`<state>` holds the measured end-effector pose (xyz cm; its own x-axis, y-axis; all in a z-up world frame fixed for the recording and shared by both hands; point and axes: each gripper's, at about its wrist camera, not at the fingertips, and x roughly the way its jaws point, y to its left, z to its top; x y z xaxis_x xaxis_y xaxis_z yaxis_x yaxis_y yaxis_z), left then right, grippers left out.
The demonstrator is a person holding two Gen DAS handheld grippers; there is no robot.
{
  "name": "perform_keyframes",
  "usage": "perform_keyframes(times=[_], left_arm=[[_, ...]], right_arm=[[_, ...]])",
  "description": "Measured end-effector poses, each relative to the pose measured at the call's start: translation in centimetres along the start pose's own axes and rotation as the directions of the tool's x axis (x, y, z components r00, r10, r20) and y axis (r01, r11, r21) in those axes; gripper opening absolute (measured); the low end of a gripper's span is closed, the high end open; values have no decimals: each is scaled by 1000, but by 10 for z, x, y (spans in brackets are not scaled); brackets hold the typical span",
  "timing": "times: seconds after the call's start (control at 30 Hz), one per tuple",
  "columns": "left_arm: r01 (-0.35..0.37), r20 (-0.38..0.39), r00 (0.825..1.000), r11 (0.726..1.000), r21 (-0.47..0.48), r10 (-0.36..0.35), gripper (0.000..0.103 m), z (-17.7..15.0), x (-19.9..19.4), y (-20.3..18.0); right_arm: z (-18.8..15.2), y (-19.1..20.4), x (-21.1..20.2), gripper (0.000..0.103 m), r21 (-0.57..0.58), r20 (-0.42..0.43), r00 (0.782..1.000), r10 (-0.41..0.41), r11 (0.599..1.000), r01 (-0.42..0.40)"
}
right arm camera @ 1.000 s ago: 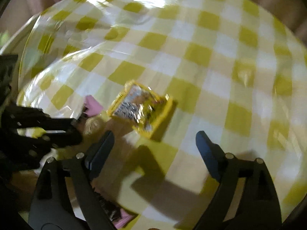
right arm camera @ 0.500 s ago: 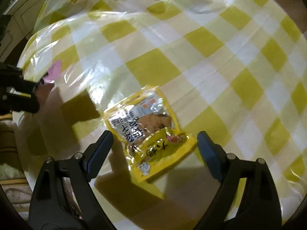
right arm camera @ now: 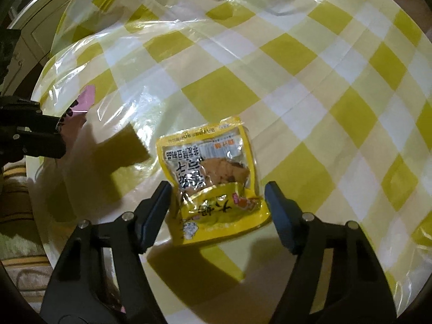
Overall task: Organize snacks
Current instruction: 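Grasp a pink chocolate packet with the left tool while the right tool grasps the yellow packet, then carry both packets into the white box and open both tools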
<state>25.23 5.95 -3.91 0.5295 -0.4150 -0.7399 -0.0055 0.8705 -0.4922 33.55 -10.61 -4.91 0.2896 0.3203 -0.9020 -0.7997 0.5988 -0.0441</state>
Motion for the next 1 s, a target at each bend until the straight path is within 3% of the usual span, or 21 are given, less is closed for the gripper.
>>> perform_keyframes(times=[0.53, 0.83, 1.0], left_arm=[[34, -10, 999, 998, 60, -34, 27, -15, -3, -34], [69, -44, 997, 987, 146, -64, 27, -35, 0, -81], [101, -81, 993, 971, 216, -86, 27, -55, 3, -119]], right_arm=[[-77, 14, -47, 68, 197, 50, 996, -75, 978, 64], [-151, 16, -91, 67, 370, 69, 987, -147, 922, 111], [-194, 16, -124, 67, 482, 96, 978, -186, 868, 118]])
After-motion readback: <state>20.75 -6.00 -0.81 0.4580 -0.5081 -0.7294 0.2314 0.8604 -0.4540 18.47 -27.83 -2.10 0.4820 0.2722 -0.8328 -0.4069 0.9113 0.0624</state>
